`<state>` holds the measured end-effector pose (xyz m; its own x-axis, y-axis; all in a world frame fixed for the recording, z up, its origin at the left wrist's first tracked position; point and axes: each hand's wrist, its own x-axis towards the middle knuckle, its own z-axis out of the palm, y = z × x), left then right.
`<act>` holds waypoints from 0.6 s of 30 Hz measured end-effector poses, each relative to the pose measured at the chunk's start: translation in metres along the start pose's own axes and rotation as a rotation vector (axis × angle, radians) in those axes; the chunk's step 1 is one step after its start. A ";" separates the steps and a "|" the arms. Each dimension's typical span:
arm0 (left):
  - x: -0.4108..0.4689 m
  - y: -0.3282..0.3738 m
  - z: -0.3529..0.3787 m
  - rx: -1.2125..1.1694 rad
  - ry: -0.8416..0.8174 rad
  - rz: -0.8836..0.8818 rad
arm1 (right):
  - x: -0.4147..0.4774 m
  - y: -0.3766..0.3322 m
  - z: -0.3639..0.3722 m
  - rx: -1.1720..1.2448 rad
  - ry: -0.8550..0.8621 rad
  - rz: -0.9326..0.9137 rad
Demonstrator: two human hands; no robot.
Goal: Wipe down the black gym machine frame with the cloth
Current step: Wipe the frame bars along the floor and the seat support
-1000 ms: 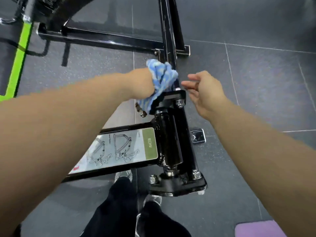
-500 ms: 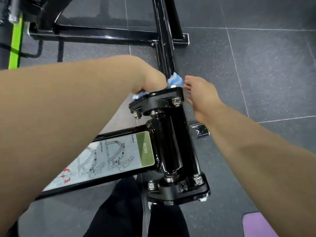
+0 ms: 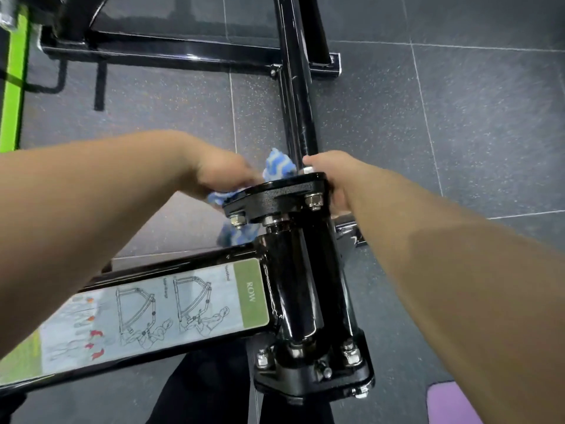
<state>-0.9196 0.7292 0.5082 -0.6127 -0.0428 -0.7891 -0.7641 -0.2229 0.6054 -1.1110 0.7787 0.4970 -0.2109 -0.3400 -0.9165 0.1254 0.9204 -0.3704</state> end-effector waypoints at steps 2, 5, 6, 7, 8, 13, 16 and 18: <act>-0.005 -0.006 -0.003 -0.101 0.095 0.020 | 0.005 0.000 0.001 0.033 0.019 -0.009; -0.022 -0.017 -0.001 -0.060 0.273 0.152 | 0.017 0.002 0.003 0.107 0.087 -0.022; -0.023 -0.017 0.000 -0.038 0.305 0.183 | 0.017 0.003 0.005 0.125 0.093 -0.034; -0.022 -0.013 0.001 -0.012 0.333 0.199 | 0.017 0.002 0.007 0.134 0.114 -0.048; -0.018 -0.001 0.002 0.017 0.342 0.206 | 0.018 0.001 0.008 0.137 0.146 -0.051; 0.021 0.050 0.003 0.079 0.270 0.033 | 0.016 0.003 0.005 0.249 0.198 -0.060; 0.031 0.048 -0.006 0.078 0.194 -0.085 | 0.014 0.016 -0.002 0.287 0.205 -0.080; 0.027 0.036 -0.010 0.119 0.122 -0.131 | 0.013 0.021 -0.006 0.321 0.163 -0.103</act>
<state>-0.9619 0.7105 0.5077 -0.4829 -0.1405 -0.8643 -0.8586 -0.1180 0.4989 -1.1164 0.7949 0.4786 -0.3863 -0.3689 -0.8454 0.3876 0.7668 -0.5117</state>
